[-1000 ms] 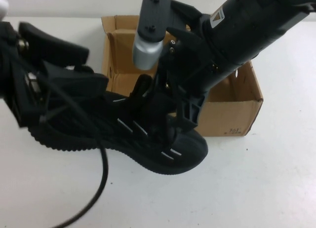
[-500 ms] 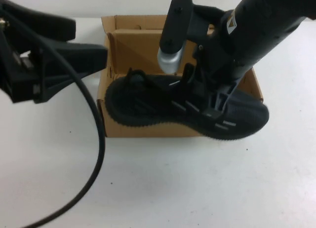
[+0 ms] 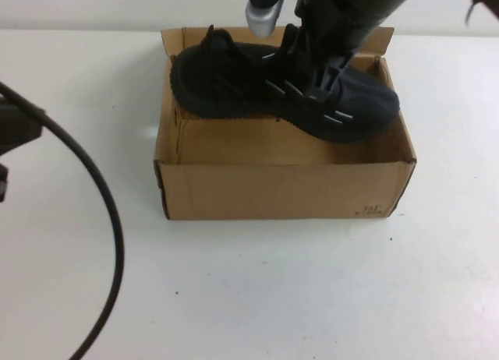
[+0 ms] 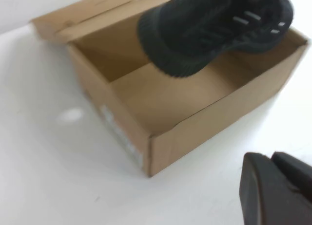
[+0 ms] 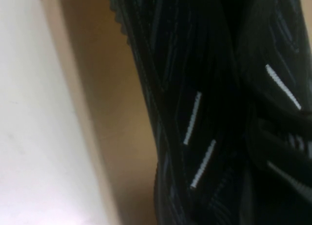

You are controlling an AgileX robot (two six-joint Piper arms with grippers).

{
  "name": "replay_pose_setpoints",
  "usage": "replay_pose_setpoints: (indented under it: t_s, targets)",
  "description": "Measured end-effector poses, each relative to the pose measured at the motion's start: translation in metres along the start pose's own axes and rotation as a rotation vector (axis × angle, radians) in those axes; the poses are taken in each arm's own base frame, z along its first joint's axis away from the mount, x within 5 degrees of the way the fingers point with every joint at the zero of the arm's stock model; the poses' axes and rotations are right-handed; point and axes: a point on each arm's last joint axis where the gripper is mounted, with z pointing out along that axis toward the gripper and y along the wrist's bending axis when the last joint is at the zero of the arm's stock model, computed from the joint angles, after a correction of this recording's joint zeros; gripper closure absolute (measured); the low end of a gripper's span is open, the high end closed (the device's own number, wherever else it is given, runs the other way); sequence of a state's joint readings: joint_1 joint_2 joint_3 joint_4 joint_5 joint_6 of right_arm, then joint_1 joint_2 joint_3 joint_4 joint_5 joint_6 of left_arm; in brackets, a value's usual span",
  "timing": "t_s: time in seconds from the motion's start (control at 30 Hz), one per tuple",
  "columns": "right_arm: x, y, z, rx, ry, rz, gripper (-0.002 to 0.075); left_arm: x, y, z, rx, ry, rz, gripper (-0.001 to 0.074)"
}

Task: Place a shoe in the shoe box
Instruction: Place the shoe in the shoe box

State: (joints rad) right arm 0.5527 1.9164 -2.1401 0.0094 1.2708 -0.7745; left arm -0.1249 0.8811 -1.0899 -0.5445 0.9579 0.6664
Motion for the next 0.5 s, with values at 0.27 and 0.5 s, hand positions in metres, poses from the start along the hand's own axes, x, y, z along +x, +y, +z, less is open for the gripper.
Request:
replay_pose_setpoints:
  t_s: [0.27,0.5]
  targets:
    - [0.001,-0.018,0.052,0.006,0.05,-0.063,0.0701,0.004,0.005,-0.003,-0.068,0.039,-0.034,0.0736]
    - [0.016,-0.034,0.092,0.025,0.071,-0.037,0.0703,0.004,0.005,-0.003,-0.068,0.041,-0.043,0.0736]
